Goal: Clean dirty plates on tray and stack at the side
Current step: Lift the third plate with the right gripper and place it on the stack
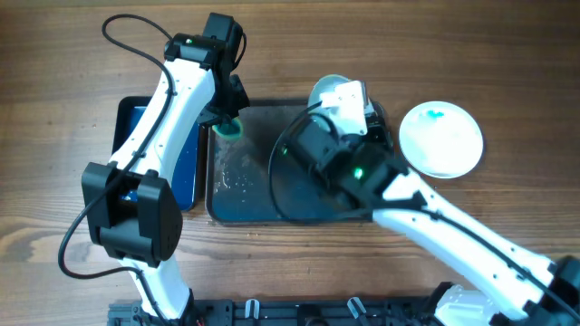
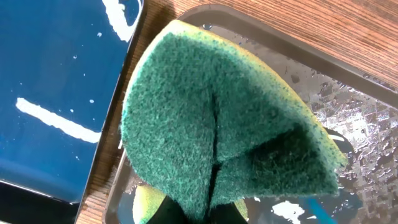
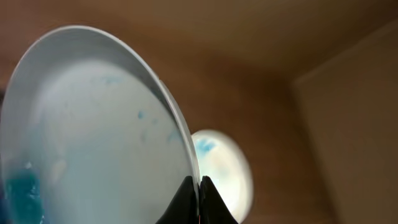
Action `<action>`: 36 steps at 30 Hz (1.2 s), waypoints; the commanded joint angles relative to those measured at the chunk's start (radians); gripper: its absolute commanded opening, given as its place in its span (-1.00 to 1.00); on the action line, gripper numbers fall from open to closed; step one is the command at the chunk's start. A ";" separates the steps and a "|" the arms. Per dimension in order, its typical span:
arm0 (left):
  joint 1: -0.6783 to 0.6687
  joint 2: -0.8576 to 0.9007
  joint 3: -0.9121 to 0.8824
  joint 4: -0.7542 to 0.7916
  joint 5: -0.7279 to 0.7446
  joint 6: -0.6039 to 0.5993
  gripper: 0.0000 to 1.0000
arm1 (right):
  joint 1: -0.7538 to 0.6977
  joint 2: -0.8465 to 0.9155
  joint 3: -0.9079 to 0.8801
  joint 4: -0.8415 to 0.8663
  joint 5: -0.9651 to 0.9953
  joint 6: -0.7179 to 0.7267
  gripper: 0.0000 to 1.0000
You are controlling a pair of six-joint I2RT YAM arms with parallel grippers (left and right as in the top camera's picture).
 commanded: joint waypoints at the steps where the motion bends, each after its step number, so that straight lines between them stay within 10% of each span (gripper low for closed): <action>1: 0.006 -0.009 0.010 0.005 0.002 0.004 -0.87 | 0.088 -0.019 0.023 0.003 0.397 -0.090 -0.91; 9: 0.006 -0.009 0.010 0.008 0.002 0.004 -0.90 | 0.171 -0.019 0.023 0.298 0.415 -0.497 -0.92; 17: 0.006 -0.009 0.007 0.016 0.002 0.005 -0.90 | 0.105 -0.019 0.008 0.123 -0.052 -0.189 -0.91; 26: 0.005 -0.009 0.004 0.008 0.002 0.005 -0.92 | -0.615 -0.019 0.008 0.052 -1.071 -0.054 -0.91; 31: 0.005 -0.009 0.004 0.006 0.002 0.009 -0.92 | -1.079 -0.003 0.008 0.030 -1.116 -0.027 -0.91; 36: 0.005 -0.009 0.004 0.000 0.002 0.008 -0.92 | -1.245 0.077 0.008 -0.021 -0.972 0.002 -0.91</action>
